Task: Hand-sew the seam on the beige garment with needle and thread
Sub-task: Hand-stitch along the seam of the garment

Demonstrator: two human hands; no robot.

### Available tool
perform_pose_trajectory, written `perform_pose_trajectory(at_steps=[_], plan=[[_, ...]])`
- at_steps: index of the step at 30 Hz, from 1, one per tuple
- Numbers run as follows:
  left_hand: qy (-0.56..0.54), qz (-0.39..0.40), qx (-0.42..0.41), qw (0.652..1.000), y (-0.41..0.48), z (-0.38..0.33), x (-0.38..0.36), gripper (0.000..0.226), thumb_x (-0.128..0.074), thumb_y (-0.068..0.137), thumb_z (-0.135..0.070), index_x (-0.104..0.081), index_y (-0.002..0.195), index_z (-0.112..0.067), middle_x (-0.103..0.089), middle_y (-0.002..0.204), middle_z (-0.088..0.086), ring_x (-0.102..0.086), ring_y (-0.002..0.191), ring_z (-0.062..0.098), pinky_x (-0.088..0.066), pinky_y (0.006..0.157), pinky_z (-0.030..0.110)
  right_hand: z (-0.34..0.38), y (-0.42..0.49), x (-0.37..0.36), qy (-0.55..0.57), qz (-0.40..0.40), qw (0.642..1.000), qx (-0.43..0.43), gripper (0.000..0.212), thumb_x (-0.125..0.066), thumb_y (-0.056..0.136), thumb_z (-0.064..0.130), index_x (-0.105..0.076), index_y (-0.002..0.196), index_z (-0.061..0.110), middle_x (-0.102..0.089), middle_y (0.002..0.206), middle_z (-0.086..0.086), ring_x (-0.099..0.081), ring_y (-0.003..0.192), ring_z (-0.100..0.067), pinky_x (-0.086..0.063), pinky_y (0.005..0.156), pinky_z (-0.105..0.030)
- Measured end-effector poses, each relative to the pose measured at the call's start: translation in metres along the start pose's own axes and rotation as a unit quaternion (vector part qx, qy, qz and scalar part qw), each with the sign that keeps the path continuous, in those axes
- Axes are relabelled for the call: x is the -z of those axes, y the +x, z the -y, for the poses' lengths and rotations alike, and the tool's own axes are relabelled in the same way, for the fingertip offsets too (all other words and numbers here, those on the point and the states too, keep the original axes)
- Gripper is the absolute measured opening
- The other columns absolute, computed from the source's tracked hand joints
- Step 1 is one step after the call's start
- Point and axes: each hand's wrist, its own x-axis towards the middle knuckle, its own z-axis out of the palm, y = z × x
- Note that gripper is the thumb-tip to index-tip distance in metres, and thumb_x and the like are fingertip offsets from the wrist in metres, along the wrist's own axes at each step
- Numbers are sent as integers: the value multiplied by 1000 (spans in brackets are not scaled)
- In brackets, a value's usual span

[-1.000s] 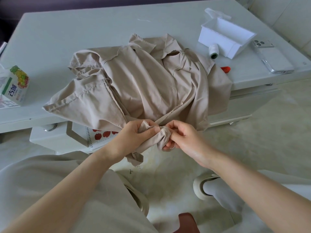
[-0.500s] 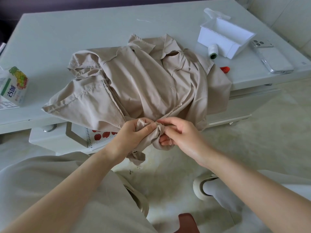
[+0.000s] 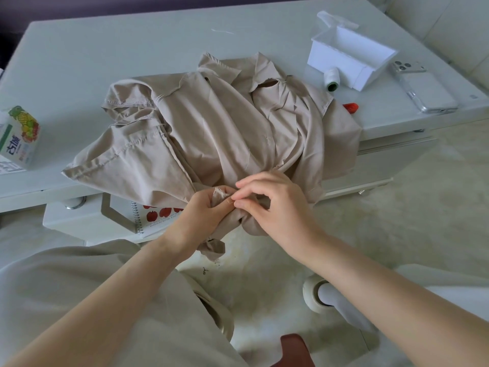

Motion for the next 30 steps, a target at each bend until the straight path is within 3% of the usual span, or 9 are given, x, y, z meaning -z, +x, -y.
perform_pose_trajectory(at_steps=[3,7,12,15,20,23,26,30], plan=[[19,-1,1,1000,0,1,0,26,-55,94,-26,-64,72,-15,-48,58,6,-38,46,12,-33,39,20,0,2,0,-19,31,999,22,3,-70,82,16,-70,81,14,-66,89,5,-56,91,-14,-43,81,-22],[2,9,10,1000,1,1,0,40,-60,88,-34,-59,86,6,-48,67,12,-37,55,23,-31,42,26,-2,3,3,-57,64,995,57,5,-68,82,16,-69,85,12,-66,88,4,-55,88,-13,-45,76,-29],[-46,28,55,997,0,-2,-1,25,-54,94,-25,-59,77,-8,-40,50,5,-34,34,10,-28,33,17,-2,6,10,-46,74,995,52,8,-66,84,17,-67,79,10,-61,81,5,-54,79,-8,-47,68,-31],[-48,21,47,998,1,-5,-2,24,-54,94,-25,-61,77,-11,-44,48,1,-37,33,8,-29,31,17,0,7,11,-37,60,996,55,8,-66,85,12,-65,78,9,-60,79,5,-53,79,-9,-46,70,-29],[14,0,26,1000,2,-6,-5,32,-54,95,-27,-56,67,-13,-44,40,-11,-39,33,3,-34,35,17,12,3,13,91,53,994,17,8,-59,90,7,-60,83,3,-68,79,0,-64,76,-8,-50,71,-23],[41,-13,12,999,4,-3,-6,33,-54,95,-27,-55,64,-17,-43,38,-13,-38,32,2,-32,35,13,23,2,16,173,39,984,-36,14,-51,95,5,-50,84,14,-70,77,0,-65,76,-2,-46,74,-13],[52,-27,-14,998,8,0,-5,21,-54,96,-25,-62,81,-12,-55,50,-12,-47,41,0,-40,43,14,26,-3,22,271,74,954,-103,18,-43,99,8,-44,84,19,-66,68,0,-66,69,-15,-53,79,-31],[63,-98,-53,992,15,4,-5,18,-56,95,-22,-62,81,-13,-59,63,-9,-49,53,-1,-40,52,11,12,-31,28,256,127,943,-169,17,-39,101,16,-44,86,22,-61,69,1,-57,57,-14,-56,72,-44]])
